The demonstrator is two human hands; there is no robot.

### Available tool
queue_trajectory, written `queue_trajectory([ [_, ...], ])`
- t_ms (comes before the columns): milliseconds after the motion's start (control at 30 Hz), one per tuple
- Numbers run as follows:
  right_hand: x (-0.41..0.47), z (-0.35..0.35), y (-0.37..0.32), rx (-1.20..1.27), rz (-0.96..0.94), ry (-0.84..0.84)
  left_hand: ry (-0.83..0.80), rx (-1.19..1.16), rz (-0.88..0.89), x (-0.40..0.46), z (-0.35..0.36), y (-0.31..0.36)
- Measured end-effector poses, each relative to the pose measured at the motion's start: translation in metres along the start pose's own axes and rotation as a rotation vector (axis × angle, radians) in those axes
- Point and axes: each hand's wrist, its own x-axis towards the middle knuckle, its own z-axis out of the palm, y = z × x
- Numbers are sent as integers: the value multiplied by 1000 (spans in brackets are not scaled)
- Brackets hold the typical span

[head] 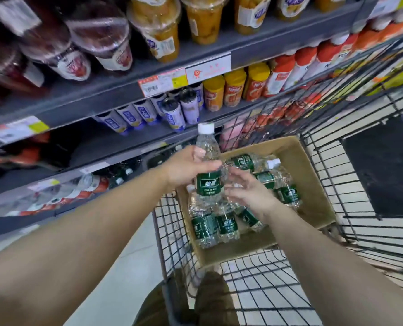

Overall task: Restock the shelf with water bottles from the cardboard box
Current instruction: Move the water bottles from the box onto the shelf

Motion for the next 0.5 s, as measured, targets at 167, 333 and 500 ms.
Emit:
queue_trajectory([
  [167,24,57,51,-551,235,3,119,82,85,-7,-18,-6],
  [333,28,86,69,-588,246,128,187,17,114,-19,-26,-18],
  [500,-6,73,48,-333,158,162,162,-99,164,-47,-40,-25],
])
